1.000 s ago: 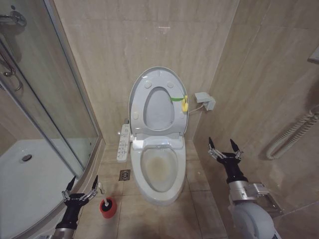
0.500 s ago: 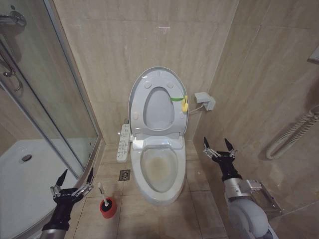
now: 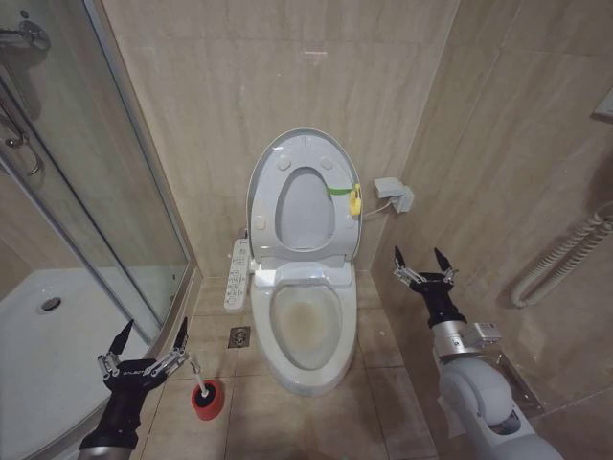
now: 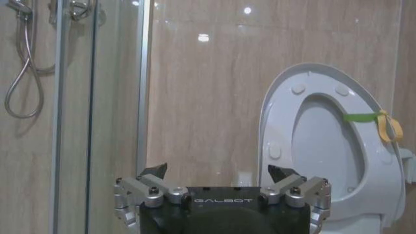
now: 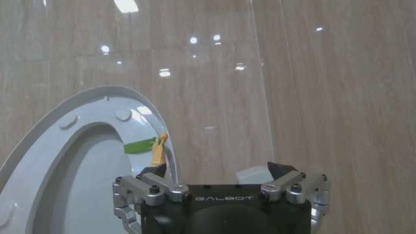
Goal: Open the toilet lid, clean the toilet bowl with a toilet brush, close the toilet lid, and flush.
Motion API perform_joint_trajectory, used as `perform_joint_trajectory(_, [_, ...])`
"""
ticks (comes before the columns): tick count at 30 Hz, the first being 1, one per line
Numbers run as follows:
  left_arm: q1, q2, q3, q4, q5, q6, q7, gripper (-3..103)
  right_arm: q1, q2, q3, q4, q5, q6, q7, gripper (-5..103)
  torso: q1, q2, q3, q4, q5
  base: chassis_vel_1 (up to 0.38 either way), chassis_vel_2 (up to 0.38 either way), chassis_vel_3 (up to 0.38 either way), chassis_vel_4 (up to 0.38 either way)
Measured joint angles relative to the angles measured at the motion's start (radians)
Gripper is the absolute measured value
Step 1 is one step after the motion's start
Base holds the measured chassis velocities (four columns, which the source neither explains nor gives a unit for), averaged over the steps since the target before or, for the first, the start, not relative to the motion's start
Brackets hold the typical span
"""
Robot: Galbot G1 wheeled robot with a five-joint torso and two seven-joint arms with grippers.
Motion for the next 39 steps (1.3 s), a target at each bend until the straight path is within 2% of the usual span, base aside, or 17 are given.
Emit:
perform_joint_trajectory(16, [-0.026, 0.000, 0.068, 0.046, 0.066, 0.005, -0.011, 100, 0.015, -0.028, 0.028, -0.032, -0.008, 0.021, 0.008, 100, 0.000, 0.000, 0.000, 0.0000, -0.0001, 0.000, 0.000, 0.000, 0.000])
perform_joint_trajectory(39, [-0.040, 0.009, 0.096, 0.062, 0.068, 0.012, -0.004, 100, 0.022, -0.022, 0.019, -0.020, -0.006, 0.005, 0.007, 100, 0.000, 0.000, 0.000, 0.0000, -0.0002, 0.000, 0.000, 0.000, 0.000])
